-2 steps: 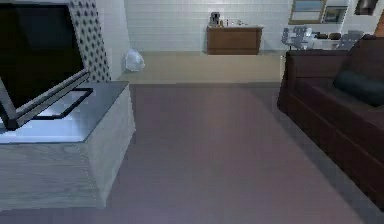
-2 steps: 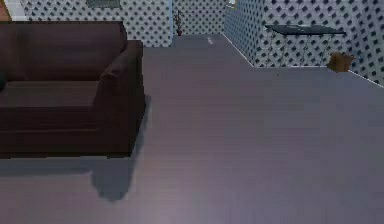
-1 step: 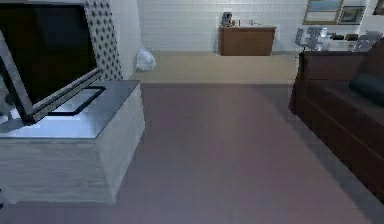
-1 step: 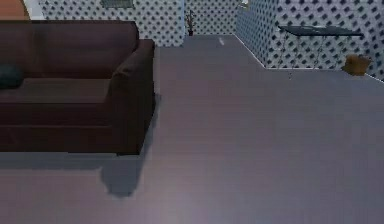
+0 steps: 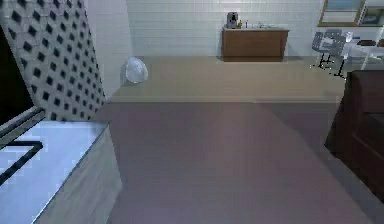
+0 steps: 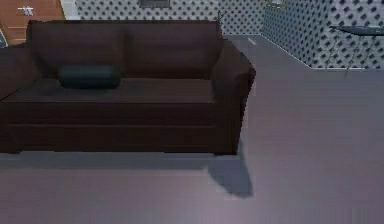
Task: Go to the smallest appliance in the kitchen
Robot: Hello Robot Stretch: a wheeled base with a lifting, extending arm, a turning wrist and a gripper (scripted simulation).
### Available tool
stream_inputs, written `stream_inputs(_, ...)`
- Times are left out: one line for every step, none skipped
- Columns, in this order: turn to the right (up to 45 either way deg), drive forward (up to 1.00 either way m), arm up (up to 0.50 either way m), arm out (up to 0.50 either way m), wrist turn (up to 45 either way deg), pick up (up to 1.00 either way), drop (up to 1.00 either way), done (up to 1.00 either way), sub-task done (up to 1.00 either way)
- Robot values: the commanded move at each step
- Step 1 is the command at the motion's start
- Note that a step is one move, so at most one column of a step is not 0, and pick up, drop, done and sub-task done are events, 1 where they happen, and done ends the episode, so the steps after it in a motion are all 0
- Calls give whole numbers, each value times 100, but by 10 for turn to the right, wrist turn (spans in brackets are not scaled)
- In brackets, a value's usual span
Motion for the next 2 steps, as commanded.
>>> stream_inputs(0,100,0,0,0,0,0,0,0)
stream_inputs(0,60,0,0,0,0,0,0,0)
